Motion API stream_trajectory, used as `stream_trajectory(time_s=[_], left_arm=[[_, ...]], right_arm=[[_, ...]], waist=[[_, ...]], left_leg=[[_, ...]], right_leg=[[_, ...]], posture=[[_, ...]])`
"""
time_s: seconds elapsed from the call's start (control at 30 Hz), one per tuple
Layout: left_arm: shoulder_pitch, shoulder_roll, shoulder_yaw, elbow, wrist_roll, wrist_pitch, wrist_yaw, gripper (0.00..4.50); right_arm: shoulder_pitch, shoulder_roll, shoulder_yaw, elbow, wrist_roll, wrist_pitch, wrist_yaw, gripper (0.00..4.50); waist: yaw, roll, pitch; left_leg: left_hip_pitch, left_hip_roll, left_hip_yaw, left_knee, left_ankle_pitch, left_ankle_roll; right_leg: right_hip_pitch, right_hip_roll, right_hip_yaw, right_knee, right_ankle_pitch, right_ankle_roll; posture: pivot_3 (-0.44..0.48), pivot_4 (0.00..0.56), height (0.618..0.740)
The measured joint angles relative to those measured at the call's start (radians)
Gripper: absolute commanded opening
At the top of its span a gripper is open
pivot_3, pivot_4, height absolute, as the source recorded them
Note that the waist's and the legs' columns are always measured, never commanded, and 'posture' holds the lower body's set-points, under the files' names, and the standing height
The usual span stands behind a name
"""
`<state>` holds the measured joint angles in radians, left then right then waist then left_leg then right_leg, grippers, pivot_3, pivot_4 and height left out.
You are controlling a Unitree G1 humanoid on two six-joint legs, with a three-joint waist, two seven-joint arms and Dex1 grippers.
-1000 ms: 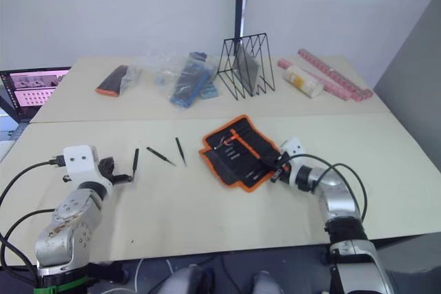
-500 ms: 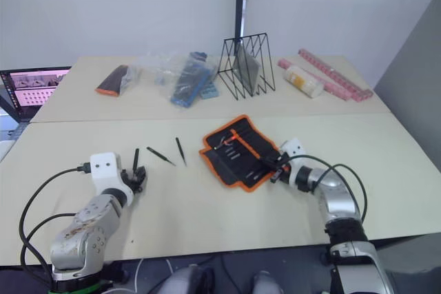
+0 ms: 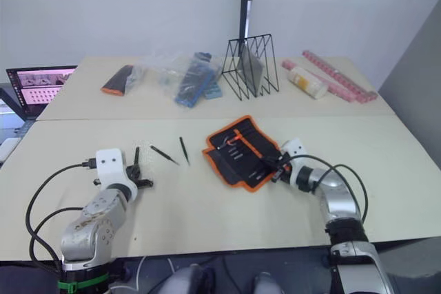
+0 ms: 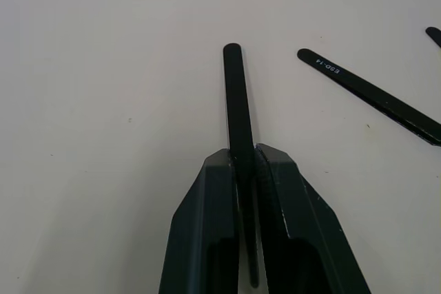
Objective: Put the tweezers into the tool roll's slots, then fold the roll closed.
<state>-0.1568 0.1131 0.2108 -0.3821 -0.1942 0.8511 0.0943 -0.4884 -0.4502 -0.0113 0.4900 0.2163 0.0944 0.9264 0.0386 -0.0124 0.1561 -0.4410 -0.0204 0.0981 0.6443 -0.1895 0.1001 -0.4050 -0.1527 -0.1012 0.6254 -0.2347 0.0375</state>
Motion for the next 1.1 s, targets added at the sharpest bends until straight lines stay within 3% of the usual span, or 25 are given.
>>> stream_trajectory(time_s=[0.33, 0.53, 0.77, 0.93, 1.1], left_arm=[[0.007, 0.013, 0.055, 0.004, -0.009, -0.045, -0.038, 0.07], [-0.004, 0.088, 0.079, -0.002, -0.009, -0.082, -0.079, 0.07], [-0.032, 0.221, 0.059, -0.041, -0.077, -0.166, -0.272, 0.07], [-0.004, 0.360, -0.020, -0.059, -0.126, -0.214, -0.489, 0.07], [-0.014, 0.394, -0.119, -0.060, -0.163, -0.234, -0.621, 0.07]], right_arm=[[0.000, 0.000, 0.002, -0.004, 0.000, -0.001, -0.005, 0.00], [-0.002, -0.001, 0.002, -0.001, 0.000, -0.001, -0.004, 0.00], [-0.003, -0.007, 0.005, 0.000, -0.002, -0.007, 0.003, 0.00], [-0.015, -0.011, 0.006, 0.025, -0.006, -0.028, 0.012, 0.00], [-0.032, -0.006, 0.006, 0.052, -0.008, -0.036, 0.012, 0.00]], waist=[[0.000, -0.001, 0.000], [0.000, -0.001, 0.001], [0.000, -0.001, 0.001], [-0.001, -0.001, 0.001], [-0.001, 0.000, 0.001]], left_leg=[[0.000, 0.000, 0.000, 0.000, 0.000, 0.000], [0.000, 0.001, 0.000, 0.000, 0.000, 0.000], [0.000, 0.000, 0.000, -0.001, 0.000, 0.000], [0.000, 0.000, 0.001, -0.002, 0.001, -0.001], [0.000, 0.000, 0.001, -0.002, 0.001, -0.001]], right_leg=[[-0.001, 0.000, 0.000, 0.000, 0.000, 0.000], [-0.001, 0.000, 0.000, -0.001, 0.000, 0.000], [-0.001, 0.001, 0.000, -0.001, 0.000, 0.000], [-0.002, 0.001, 0.000, -0.002, 0.000, -0.001], [-0.002, 0.001, 0.001, -0.002, -0.001, 0.000]], posture=[[0.000, 0.150, 0.704], [0.000, 0.150, 0.704], [0.000, 0.150, 0.704], [0.000, 0.150, 0.704], [0.000, 0.150, 0.704]])
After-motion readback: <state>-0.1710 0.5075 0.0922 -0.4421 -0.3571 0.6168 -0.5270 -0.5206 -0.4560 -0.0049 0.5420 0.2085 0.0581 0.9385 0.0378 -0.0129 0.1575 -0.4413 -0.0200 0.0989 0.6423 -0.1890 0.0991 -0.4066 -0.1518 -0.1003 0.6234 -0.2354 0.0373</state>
